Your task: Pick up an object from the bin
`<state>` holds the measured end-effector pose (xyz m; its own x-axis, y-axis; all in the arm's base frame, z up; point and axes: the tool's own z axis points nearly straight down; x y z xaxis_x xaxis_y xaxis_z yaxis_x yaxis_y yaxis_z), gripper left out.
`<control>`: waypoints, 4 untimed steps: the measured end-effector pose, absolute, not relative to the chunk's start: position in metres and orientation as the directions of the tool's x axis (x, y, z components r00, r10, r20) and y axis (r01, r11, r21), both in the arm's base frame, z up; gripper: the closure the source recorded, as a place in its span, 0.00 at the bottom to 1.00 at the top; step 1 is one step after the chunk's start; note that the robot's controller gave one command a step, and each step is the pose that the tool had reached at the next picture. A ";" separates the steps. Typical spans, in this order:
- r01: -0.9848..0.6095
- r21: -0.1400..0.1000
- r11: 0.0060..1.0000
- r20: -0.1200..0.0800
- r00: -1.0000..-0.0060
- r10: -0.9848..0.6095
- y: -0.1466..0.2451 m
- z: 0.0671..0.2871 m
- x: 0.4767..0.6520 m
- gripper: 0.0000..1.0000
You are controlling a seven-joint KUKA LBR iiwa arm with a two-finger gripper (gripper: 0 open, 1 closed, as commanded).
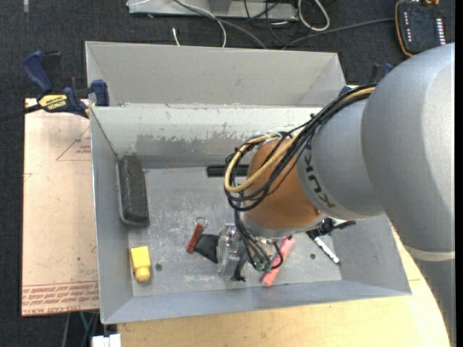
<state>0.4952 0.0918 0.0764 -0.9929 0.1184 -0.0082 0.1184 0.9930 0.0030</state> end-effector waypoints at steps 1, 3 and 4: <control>0.278 0.006 0.961 -0.006 -0.960 0.278 0.053 0.071 0.486 1.00; 0.284 0.008 0.959 -0.008 -0.959 0.284 0.051 0.072 0.491 1.00; 0.210 0.007 0.978 -0.013 -0.977 0.211 0.066 0.071 0.492 1.00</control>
Offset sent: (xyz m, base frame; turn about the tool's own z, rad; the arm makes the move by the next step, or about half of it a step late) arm -0.0044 -0.0159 -0.0064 0.0359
